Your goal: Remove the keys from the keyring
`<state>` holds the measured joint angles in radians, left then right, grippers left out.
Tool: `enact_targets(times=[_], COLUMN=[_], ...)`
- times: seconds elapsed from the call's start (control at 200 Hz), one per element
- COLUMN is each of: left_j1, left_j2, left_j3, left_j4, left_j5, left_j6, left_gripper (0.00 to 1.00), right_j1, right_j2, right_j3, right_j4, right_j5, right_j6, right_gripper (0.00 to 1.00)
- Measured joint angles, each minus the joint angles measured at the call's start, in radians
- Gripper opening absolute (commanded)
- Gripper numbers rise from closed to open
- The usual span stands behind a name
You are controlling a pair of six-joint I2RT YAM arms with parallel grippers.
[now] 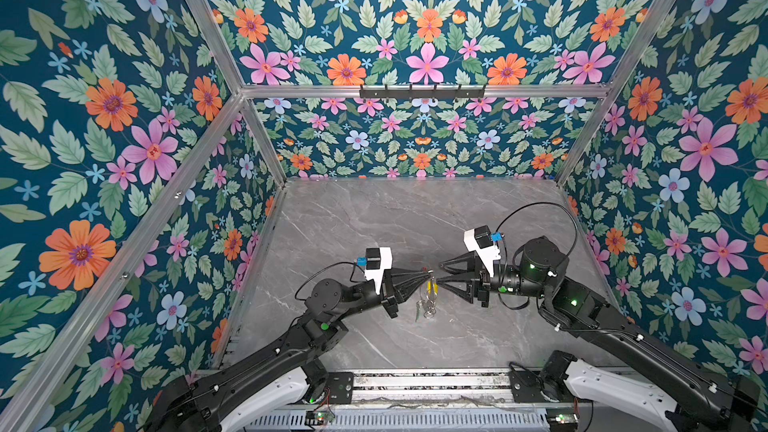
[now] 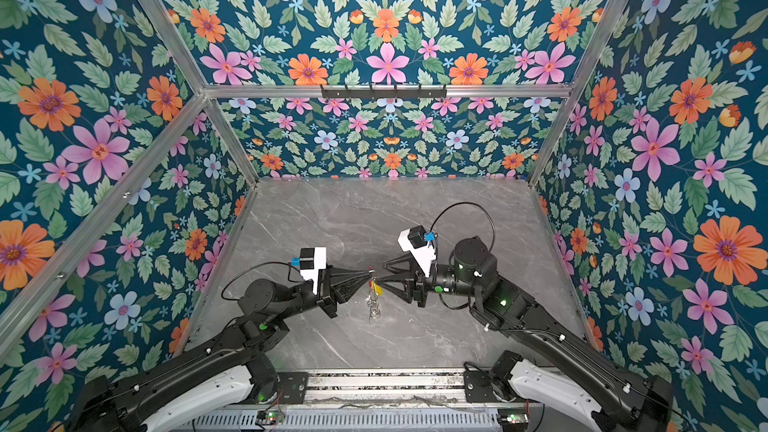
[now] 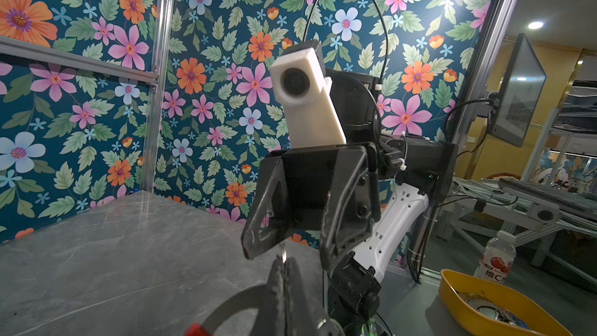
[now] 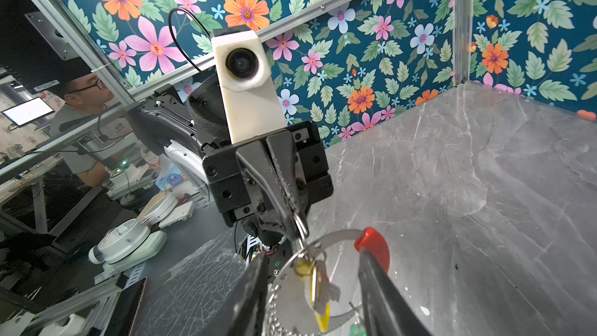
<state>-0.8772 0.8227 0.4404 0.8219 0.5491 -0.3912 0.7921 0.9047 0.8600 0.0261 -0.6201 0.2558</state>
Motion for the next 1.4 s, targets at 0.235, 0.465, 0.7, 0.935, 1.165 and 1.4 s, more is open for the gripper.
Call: enact_targets(times=[0.235, 0.465, 0.7, 0.935, 1.165, 1.4], left_j1=[0.000, 0.000, 0.000, 0.000, 0.000, 0.000], left_j2=[-0.003, -0.006, -0.011, -0.015, -0.014, -0.012], left_j3=[-0.002, -0.002, -0.002, -0.003, -0.003, -0.003], left_j4=[-0.001, 0.000, -0.001, -0.008, -0.006, 0.000], left_j5=[0.000, 0.000, -0.006, -0.020, -0.024, -0.026], left_j6=[-0.003, -0.003, -0.004, -0.004, -0.026, -0.029], left_gripper=[0.00, 0.00, 0.00, 0.00, 0.00, 0.29], right_j1=[-0.002, -0.008, -0.008, -0.008, -0.010, -0.009], right_j2=[0.018, 0.038, 0.049, 0.051, 0.056, 0.056], right_j3=[0.009, 0.027, 0.031, 0.031, 0.031, 0.027], right_j4=[0.013, 0.029, 0.029, 0.030, 0.030, 0.044], right_j5=[-0.023, -0.040, -0.058, -0.069, -0.084, -0.084], right_j6=[0.025, 0.038, 0.052, 0.059, 0.063, 0.064], right_gripper=[0.35, 0.29, 0.23, 0.19, 0.00, 0.00])
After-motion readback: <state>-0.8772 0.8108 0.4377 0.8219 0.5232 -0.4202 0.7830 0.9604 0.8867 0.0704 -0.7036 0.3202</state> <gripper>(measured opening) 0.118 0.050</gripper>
